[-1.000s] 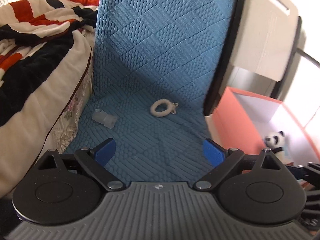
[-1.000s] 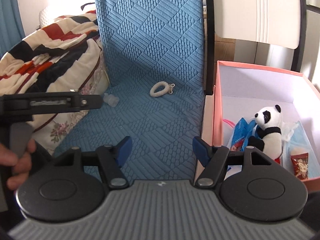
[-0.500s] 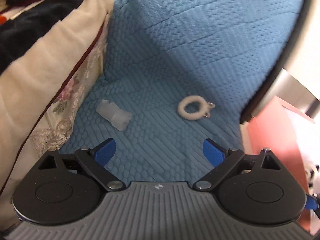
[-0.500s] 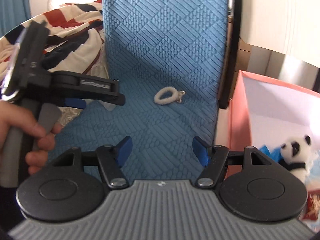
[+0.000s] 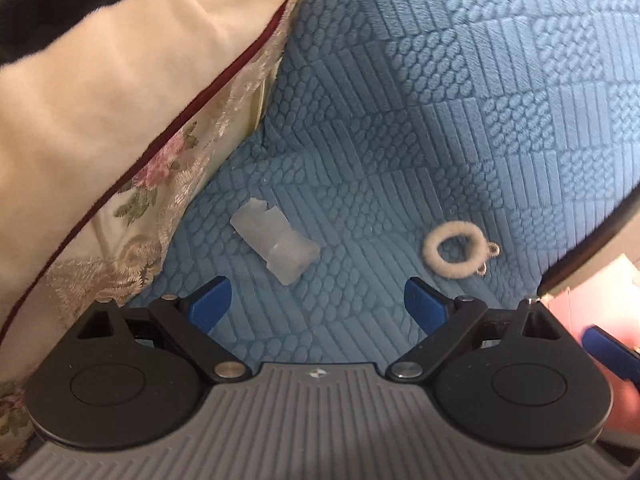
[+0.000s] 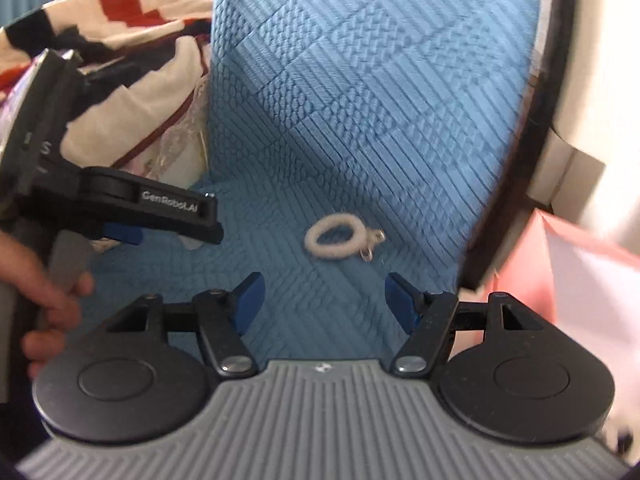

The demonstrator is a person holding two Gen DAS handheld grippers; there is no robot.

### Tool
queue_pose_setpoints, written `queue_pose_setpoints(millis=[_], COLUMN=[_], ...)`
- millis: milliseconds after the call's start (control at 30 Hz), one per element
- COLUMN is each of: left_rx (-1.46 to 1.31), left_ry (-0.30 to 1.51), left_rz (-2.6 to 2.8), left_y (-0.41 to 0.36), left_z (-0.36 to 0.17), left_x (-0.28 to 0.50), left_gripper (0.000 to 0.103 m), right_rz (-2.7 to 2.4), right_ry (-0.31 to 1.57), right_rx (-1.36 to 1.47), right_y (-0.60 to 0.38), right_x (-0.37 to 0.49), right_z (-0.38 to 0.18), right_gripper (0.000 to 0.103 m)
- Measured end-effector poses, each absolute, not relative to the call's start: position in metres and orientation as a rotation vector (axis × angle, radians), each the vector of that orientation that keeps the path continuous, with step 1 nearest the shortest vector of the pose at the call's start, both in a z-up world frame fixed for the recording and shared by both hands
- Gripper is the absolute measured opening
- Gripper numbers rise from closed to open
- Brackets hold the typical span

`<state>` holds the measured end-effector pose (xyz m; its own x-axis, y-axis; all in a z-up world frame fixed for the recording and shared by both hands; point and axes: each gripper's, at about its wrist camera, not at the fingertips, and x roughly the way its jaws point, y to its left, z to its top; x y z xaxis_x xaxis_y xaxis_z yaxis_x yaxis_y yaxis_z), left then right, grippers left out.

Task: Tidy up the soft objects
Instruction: 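Lower the left tool to the clear cup while right approaches the white hair tie, then close the left gripper on the clear cup while right closes on the hair tie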

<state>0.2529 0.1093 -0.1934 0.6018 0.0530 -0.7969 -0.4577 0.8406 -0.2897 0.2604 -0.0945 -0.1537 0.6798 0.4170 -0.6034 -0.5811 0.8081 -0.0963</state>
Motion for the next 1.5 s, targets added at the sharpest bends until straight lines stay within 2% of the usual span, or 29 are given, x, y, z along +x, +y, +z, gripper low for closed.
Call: queue_pose_setpoints(millis=[133, 267, 300, 333, 367, 467, 767, 1000, 1067, 1200, 1333, 1400, 1467, 1500], left_rx=[-0.622, -0.602, -0.589, -0.580, -0.572, -0.537, -0.521, -0.525, -0.536, -0.530, -0.497, -0.481, -0.471, -0.466], left_ry=[0.904, 0.899, 0.902, 0.903, 0.903, 0.910, 0.908, 0.897, 0.896, 0.891, 0.887, 0.884, 0.885, 0.885], left_rz=[0.281, 0.312, 0.314, 0.318, 0.323, 0.345, 0.317, 0.315, 0.321, 0.330, 0.323, 0.326, 0.321, 0.318], left_y=[0.124, 0.126, 0.125, 0.123, 0.122, 0.120, 0.119, 0.119, 0.122, 0.123, 0.118, 0.116, 0.115, 0.115], left_z=[-0.198, -0.202, -0.203, -0.204, -0.205, -0.209, -0.219, -0.224, -0.223, -0.224, -0.225, -0.225, -0.225, -0.225], left_x=[0.258, 0.262, 0.263, 0.264, 0.266, 0.272, 0.274, 0.275, 0.276, 0.277, 0.276, 0.275, 0.276, 0.276], left_gripper=[0.095, 0.095, 0.094, 0.089, 0.082, 0.074, 0.071, 0.056, 0.047, 0.037, 0.029, 0.029, 0.026, 0.025], right_rz=[0.577, 0.575, 0.581, 0.590, 0.594, 0.617, 0.679, 0.700, 0.702, 0.688, 0.658, 0.658, 0.644, 0.637], right_ry=[0.594, 0.544, 0.548, 0.554, 0.551, 0.552, 0.607, 0.712, 0.716, 0.717, 0.730, 0.738, 0.735, 0.728], right_rx=[-0.304, -0.357, -0.365, -0.375, -0.386, -0.431, -0.462, -0.420, -0.452, -0.440, -0.423, -0.415, -0.419, -0.427], right_y=[-0.076, -0.056, -0.053, -0.051, -0.048, -0.041, -0.035, -0.033, -0.030, -0.028, -0.028, -0.029, -0.030, -0.031], right_x=[0.286, 0.308, 0.314, 0.321, 0.326, 0.339, 0.366, 0.386, 0.386, 0.387, 0.394, 0.395, 0.397, 0.397], right_z=[-0.162, -0.172, -0.176, -0.180, -0.183, -0.195, -0.213, -0.224, -0.228, -0.231, -0.235, -0.235, -0.235, -0.234], right_gripper=[0.069, 0.069, 0.071, 0.078, 0.078, 0.078, 0.079, 0.078, 0.081, 0.080, 0.075, 0.067, 0.050, 0.045])
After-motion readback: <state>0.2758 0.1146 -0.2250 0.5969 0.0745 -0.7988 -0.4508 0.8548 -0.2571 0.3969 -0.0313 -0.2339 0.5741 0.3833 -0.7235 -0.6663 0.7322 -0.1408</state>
